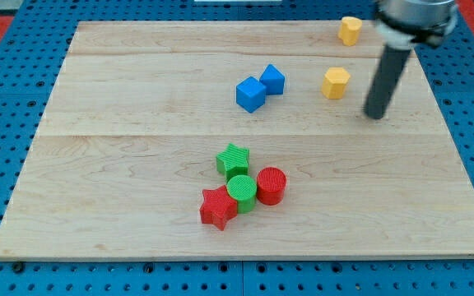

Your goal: Move the yellow blocks into the blue blocks

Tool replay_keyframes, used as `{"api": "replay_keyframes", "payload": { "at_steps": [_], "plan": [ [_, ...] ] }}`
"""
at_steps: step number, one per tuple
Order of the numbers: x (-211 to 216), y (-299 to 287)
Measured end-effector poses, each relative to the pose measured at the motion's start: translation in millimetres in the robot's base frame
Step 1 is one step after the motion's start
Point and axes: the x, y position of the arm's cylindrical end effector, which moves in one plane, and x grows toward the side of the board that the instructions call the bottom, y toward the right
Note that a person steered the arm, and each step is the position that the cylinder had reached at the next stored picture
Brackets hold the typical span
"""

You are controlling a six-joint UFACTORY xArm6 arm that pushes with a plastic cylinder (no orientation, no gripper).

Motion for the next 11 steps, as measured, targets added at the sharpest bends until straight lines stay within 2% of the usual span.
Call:
{"api": "replay_keyframes", "payload": {
  "at_steps": [1,2,3,4,5,6,7,8,9,10,11],
  "plan": [
    [-43.9,4.6],
    [-55.9,-65.3],
    [-36.5,-136.8],
    [-30.6,-108.1],
    [7.7,-74.2],
    [10.9,-125.1],
    [-19.6,-146.9],
    [-28.6,-32.4],
    [-55.3,74.7],
    [-67.4,121.2],
    [-67.4,121.2]
  ]
}}
